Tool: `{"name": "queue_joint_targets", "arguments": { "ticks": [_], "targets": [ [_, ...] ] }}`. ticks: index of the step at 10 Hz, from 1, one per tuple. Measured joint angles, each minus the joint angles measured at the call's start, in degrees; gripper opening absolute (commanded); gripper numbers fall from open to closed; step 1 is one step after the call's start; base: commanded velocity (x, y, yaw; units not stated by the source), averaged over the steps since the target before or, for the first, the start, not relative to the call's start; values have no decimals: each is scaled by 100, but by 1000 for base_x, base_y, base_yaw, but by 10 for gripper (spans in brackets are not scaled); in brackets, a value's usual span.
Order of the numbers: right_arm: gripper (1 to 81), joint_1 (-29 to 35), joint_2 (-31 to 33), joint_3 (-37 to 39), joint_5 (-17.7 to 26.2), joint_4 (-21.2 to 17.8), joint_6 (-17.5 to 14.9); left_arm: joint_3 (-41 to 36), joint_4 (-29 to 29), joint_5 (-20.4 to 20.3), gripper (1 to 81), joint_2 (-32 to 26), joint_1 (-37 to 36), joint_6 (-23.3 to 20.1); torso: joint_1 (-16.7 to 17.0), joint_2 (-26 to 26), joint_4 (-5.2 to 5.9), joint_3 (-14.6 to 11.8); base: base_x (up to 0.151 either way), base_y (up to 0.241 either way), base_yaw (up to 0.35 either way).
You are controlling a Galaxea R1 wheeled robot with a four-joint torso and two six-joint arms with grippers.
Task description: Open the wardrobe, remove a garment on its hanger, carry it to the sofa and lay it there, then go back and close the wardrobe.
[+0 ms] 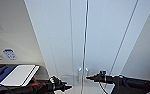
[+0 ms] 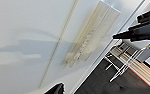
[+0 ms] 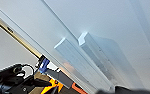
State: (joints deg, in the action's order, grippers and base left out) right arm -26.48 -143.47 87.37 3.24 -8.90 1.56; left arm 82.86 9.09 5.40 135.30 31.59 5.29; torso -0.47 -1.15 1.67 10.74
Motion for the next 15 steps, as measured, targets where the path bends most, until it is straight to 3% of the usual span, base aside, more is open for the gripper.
{"name": "queue_joint_targets", "arguments": {
  "ticks": [2,5,15],
  "targets": [
    [811,126,-11,-2,69,37,-2,104,-4,101,811,116,-63,0,0,2,0,2,0,0,0],
    [811,243,-176,-146,478,405,-2,200,0,262,811,358,-182,-2,-2,2,0,2,0,0,0],
    [811,319,-656,800,273,402,243,549,7,496,811,623,-207,-2,-4,5,0,7,0,0,0]
  ]
}}
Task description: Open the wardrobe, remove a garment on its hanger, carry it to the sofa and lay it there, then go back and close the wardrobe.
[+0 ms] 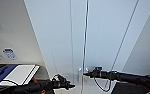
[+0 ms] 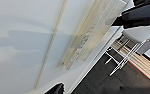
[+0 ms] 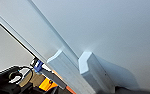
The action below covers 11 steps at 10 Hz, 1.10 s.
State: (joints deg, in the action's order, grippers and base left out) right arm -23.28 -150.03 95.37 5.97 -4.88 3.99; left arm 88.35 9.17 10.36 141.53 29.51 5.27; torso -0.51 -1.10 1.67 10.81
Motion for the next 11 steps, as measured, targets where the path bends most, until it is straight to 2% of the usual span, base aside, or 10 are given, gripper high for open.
{"name": "queue_joint_targets", "arguments": {
  "ticks": [7,11],
  "targets": [
    [811,-4,15,-91,-7,2,0,1185,50,2,811,1114,-197,0,0,2,0,2,0,0,0],
    [811,-2,11,-102,-11,0,0,1677,174,11,811,1536,-190,0,0,2,0,2,0,0,0]
  ]
}}
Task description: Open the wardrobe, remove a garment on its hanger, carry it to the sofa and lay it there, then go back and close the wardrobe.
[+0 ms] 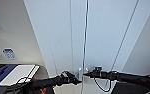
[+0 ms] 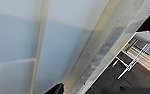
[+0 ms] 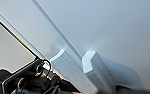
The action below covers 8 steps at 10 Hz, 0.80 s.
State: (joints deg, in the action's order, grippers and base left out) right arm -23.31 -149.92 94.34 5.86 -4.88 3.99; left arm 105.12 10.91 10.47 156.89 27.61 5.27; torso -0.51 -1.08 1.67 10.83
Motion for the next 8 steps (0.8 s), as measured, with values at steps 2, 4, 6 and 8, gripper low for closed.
{"name": "queue_joint_targets", "arguments": {
  "ticks": [2,4,6,8],
  "targets": [
    [811,0,-7,0,0,2,0,227,57,0,811,247,0,0,0,0,0,2,0,0,0],
    [811,0,-16,1,2,2,0,277,133,22,811,363,-24,5,0,0,0,2,0,0,0],
    [811,0,-20,4,4,2,0,334,146,77,811,411,-50,44,0,0,0,2,0,0,0],
    [811,0,-35,28,11,4,0,445,151,146,811,496,-63,62,0,0,0,2,0,0,0]
  ]
}}
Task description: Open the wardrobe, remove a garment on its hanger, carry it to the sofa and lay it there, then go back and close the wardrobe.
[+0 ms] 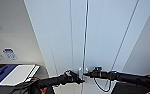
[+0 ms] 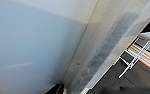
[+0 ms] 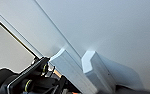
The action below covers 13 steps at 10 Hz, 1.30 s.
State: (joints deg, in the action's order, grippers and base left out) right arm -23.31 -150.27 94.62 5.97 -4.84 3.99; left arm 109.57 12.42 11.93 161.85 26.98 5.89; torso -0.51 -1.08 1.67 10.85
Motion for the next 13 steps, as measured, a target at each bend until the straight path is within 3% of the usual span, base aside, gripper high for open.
{"name": "queue_joint_targets", "arguments": {
  "ticks": [7,13],
  "targets": [
    [811,-63,-66,50,-143,40,-7,99,-5,94,811,101,0,41,2,0,0,0,0,0,0],
    [811,-221,66,-182,-483,63,-52,-538,96,138,811,-215,4,149,-7,2,0,0,0,0,0]
  ]
}}
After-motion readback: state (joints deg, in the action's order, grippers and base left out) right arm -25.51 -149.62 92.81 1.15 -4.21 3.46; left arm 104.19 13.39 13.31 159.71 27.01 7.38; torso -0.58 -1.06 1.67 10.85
